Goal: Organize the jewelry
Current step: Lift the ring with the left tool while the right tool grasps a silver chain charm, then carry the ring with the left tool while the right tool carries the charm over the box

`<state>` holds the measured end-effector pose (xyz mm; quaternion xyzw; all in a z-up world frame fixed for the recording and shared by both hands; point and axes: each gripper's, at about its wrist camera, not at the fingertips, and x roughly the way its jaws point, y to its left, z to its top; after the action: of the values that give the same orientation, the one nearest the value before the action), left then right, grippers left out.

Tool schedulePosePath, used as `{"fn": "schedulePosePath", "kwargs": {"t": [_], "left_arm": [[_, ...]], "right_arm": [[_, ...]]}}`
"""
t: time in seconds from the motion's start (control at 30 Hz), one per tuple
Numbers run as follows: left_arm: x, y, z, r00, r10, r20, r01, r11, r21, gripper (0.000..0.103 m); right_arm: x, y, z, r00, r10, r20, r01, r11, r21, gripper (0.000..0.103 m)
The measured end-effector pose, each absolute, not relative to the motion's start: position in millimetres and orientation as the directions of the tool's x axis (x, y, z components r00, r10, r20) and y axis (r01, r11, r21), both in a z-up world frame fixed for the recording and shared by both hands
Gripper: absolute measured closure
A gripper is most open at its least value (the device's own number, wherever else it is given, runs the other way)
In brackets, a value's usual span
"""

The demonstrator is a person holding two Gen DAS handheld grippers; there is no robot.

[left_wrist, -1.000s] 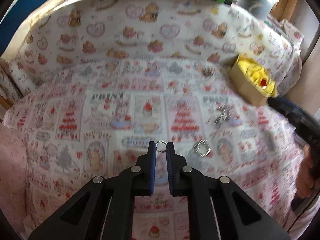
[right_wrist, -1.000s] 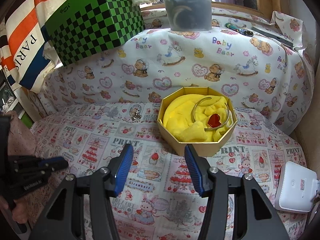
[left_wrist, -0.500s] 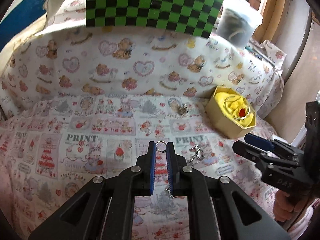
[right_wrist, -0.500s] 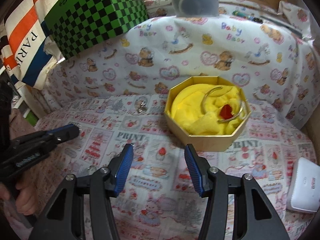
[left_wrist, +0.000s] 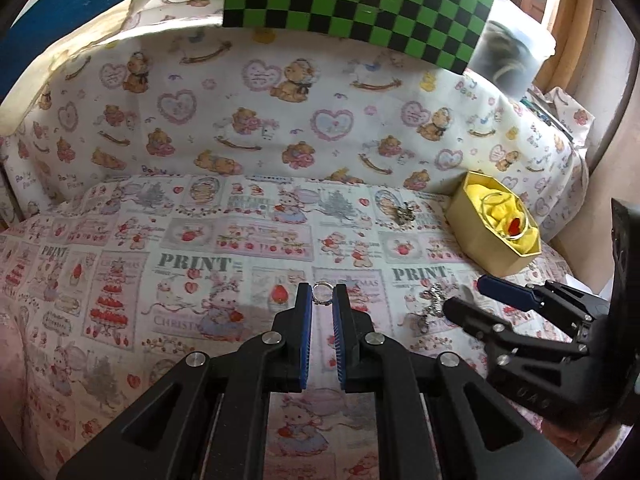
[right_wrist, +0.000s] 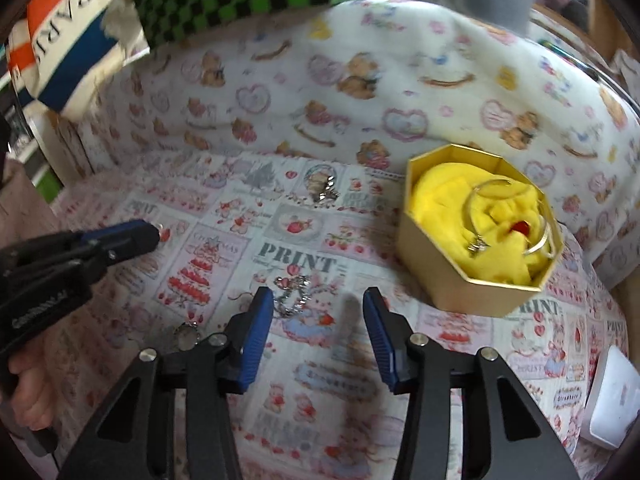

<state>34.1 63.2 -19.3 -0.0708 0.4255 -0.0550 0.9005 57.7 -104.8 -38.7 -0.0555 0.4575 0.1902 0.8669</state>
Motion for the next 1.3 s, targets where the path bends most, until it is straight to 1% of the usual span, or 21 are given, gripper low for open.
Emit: {"fn": "schedulePosePath", "kwargs": {"t": [0.13,0.2,0.23,0.33,0.37,0.4,0.53,0.57,0.6,0.7,0.83,0.97,1.13,1.3], "left_arm": [[37,71,-22,0.621,-0.168,-0.766,0.009,0.978,-0.207,0.094],[37,72,-24,0.616,-0.160,-0.772,-0.001,0.979,-0.204,0.094],[37,71,-24,0.613,-0.159,-0.774,-0.001,0.979,-0.202,0.094],[36,71,-24,0.612,-0.165,-0.773,0.001,0.978,-0.208,0.094],[36,70,-23,0.612,-0.167,-0.773,0.003,0.978,-0.209,0.094],[35,69,-23,0.612,-0.168,-0.773,0.004,0.978,-0.209,0.094],[35,71,-24,0.585,-0.217,-0.781,0.008,0.965,-0.262,0.094],[35,71,-25,0.584,-0.220,-0.782,0.008,0.964,-0.265,0.094],[35,70,-24,0.587,-0.212,-0.782,0.007,0.966,-0.257,0.094],[34,68,-22,0.598,-0.188,-0.779,0.002,0.972,-0.234,0.094],[32,69,-18,0.598,-0.217,-0.772,0.017,0.966,-0.259,0.094],[30,71,-15,0.601,-0.232,-0.765,0.017,0.961,-0.277,0.094],[28,71,-12,0.610,-0.232,-0.758,0.024,0.961,-0.275,0.094],[23,67,-7,0.634,-0.209,-0.745,0.033,0.969,-0.245,0.094]], "right_arm": [[57,-87,-42,0.522,0.211,-0.827,-0.370,0.929,0.004,0.061],[56,-79,-44,0.513,0.205,-0.834,-0.386,0.922,-0.011,0.061],[56,-75,-45,0.515,0.179,-0.838,-0.369,0.929,-0.029,0.062],[57,-68,-48,0.530,0.142,-0.836,-0.365,0.928,-0.074,0.065],[57,-67,-48,0.532,0.143,-0.835,-0.369,0.926,-0.077,0.069],[58,-66,-49,0.531,0.150,-0.834,-0.375,0.924,-0.073,0.076],[58,-64,-51,0.526,0.191,-0.828,-0.406,0.913,-0.047,0.087],[58,-65,-51,0.523,0.214,-0.825,-0.414,0.910,-0.027,0.091],[53,-66,-53,0.519,0.234,-0.822,-0.416,0.909,-0.004,0.093],[51,-76,-54,0.503,0.278,-0.819,-0.400,0.914,0.064,0.094],[54,-97,-49,0.476,0.327,-0.817,-0.372,0.916,0.150,0.096],[56,-114,-41,0.499,0.337,-0.798,-0.340,0.924,0.177,0.096],[51,-132,-20,0.552,0.387,-0.738,-0.343,0.913,0.222,0.096],[39,-142,9,0.629,0.436,-0.644,-0.381,0.894,0.234,0.096]]}}
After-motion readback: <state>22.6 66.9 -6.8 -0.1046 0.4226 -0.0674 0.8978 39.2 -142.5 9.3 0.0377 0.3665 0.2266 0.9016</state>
